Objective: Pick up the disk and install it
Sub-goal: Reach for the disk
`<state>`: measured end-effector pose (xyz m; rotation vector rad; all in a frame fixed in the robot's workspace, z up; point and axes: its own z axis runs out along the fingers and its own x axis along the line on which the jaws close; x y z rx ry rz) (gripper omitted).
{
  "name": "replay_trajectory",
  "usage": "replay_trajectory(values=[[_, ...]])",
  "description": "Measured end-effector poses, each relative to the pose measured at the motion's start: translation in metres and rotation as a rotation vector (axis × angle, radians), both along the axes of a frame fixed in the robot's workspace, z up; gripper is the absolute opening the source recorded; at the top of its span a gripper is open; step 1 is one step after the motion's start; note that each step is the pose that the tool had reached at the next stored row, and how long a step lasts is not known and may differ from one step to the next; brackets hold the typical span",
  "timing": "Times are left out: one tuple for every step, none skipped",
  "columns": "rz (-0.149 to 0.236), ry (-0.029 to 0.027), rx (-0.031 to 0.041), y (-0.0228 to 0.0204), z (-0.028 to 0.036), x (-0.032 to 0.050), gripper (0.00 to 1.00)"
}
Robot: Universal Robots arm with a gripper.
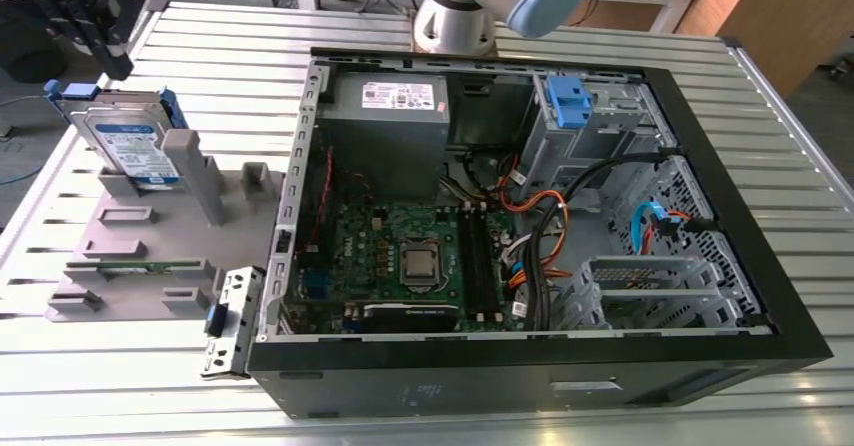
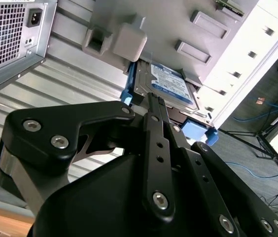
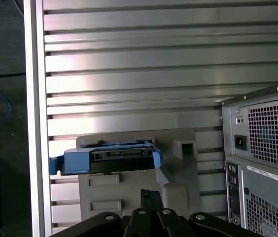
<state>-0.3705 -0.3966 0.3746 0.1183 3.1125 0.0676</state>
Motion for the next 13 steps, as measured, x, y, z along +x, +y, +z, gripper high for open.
replay_trajectory(values=[[0.0, 0.0, 0.0, 0.0001, -0.0002, -0.0021, 0.11], [0.0, -0.0001, 0.0, 0.0001, -0.0004, -0.0041, 0.11], [0.0, 0.0, 0.0, 0.0002, -0.0005, -0.0062, 0.11], [0.0, 0.0001, 0.0, 0.0003, -0.0007, -0.0082, 0.11], [0.0, 0.0, 0.0, 0.0004, -0.0009, -0.0103, 0.11], [0.0, 0.0, 0.0, 0.0004, -0.0011, -0.0122, 0.11], [0.0, 0.0, 0.0, 0.0005, -0.0012, -0.0141, 0.11], [0.0, 0.0, 0.0, 0.0006, -0.0014, -0.0159, 0.11], [0.0, 0.0, 0.0, 0.0006, -0.0016, -0.0177, 0.11], [0.0, 0.0, 0.0, 0.0007, -0.0017, -0.0195, 0.11], [0.0, 0.0, 0.0, 0.0008, -0.0019, -0.0212, 0.11], [0.0, 0.0, 0.0, 0.0009, -0.002, -0.023, 0.11], [0.0, 0.0, 0.0, 0.0009, -0.0022, -0.0247, 0.11]])
